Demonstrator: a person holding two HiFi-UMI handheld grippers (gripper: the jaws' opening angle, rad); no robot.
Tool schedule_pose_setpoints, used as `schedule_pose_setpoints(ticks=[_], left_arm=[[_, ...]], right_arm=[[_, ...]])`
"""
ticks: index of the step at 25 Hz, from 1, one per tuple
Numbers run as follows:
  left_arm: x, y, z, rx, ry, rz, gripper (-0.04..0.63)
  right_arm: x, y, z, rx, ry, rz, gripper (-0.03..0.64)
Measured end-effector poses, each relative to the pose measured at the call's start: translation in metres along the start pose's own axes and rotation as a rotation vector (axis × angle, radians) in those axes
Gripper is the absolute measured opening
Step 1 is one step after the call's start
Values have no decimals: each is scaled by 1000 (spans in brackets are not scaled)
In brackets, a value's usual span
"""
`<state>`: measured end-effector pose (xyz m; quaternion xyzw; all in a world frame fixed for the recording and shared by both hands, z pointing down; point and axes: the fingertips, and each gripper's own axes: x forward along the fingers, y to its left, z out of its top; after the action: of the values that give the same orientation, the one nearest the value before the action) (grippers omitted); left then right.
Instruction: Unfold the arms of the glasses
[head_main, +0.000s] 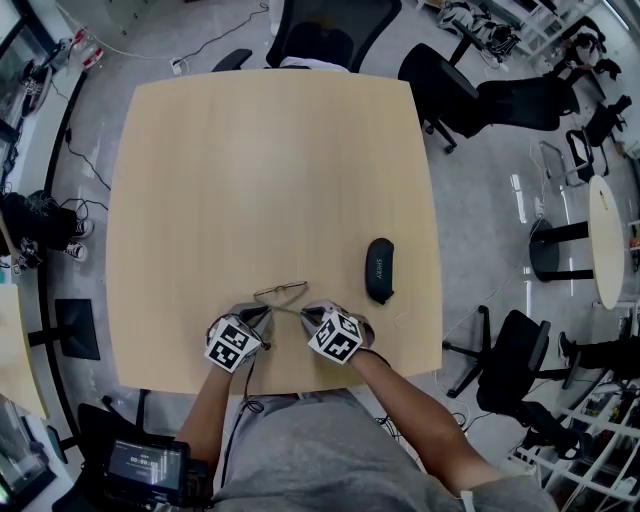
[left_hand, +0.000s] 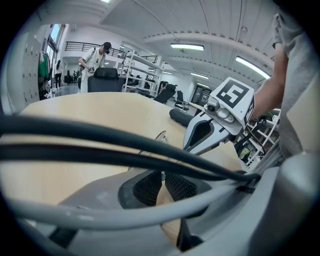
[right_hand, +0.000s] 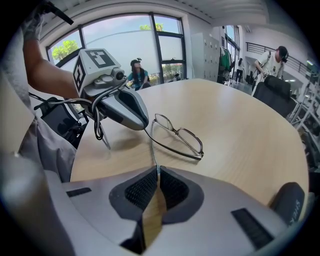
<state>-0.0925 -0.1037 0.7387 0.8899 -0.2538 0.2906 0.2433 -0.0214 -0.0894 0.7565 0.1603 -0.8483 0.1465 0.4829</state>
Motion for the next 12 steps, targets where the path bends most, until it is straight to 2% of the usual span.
schedule_pose_setpoints(ticks=[12], left_arm=[[2, -20, 6, -41, 15, -2, 23]], right_arm=[[-3, 20, -3, -19, 7, 24, 23]])
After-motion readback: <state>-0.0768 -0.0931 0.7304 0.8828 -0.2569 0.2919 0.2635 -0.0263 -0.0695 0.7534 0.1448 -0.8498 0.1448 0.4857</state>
